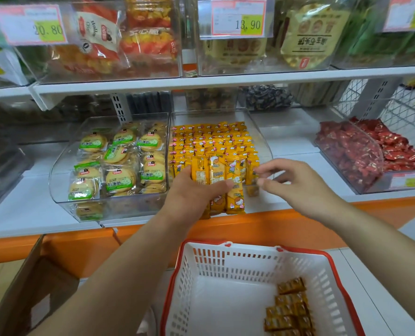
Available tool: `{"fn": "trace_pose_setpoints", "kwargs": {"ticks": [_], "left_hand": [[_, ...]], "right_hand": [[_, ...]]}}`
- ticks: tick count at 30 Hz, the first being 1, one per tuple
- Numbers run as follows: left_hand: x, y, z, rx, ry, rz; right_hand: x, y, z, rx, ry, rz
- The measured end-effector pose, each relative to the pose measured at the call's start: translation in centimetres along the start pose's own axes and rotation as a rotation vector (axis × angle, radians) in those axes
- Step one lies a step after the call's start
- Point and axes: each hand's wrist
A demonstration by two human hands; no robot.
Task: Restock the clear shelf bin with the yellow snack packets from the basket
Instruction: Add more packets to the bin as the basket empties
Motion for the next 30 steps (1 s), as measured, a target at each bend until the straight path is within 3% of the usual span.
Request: {"fn": "trace_pose_setpoints", "kwargs": {"ticks": [4,9,12,15,19,21,24,28,30], "left_hand": [[-1.2,-0.8,0.0,-0.046,0.020,0.095],[-2.3,-1.6,-0.2,-0.073,0.067,0.141],[-2.6,-1.7,-0.2,-0.057,0.086,0.126],[-2.1,-1.3,-0.1,-0.016,0.049,0.100],[-0.6,-0.4,-0.2,0.034,0.028,0.053],[0.0,0.0,-0.3,0.059,-0.021,0.026],[0.6,0.2,-0.1,0.085,-0.049,0.003],[0.8,0.4,0.1,0.085,-0.050,-0.022],[1.0,0.4,0.1,0.082,-0.054,-0.026]], "right_hand": [[-0.9,-1.6,1.1,-0.097,0.352,0.060],[-1.1,-1.8,1.4,-0.068,0.280,0.065],[-0.2,-2.0,0.7,-0.108,0.358,0.052],[0.8,-2.0,0.2,-0.113,0.380,-0.052],[1.6,-0.9,0.5,0.058,0.265,-0.304],[1.9,0.3,0.9,0.138,0.231,-0.334],[1.3,2.8,1.0,0.225,0.023,-0.281],[0.3,6.5,0.2,0.341,-0.548,-0.141],[0.0,8.1,-0.2,0.326,-0.663,-0.095]]}}
Point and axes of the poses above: each hand's wrist, its own y-axis towards the middle knuckle, its own x-axis out of the back of the hand, z = x × y, and after that the axes turned 13 degrees about y, right-handed
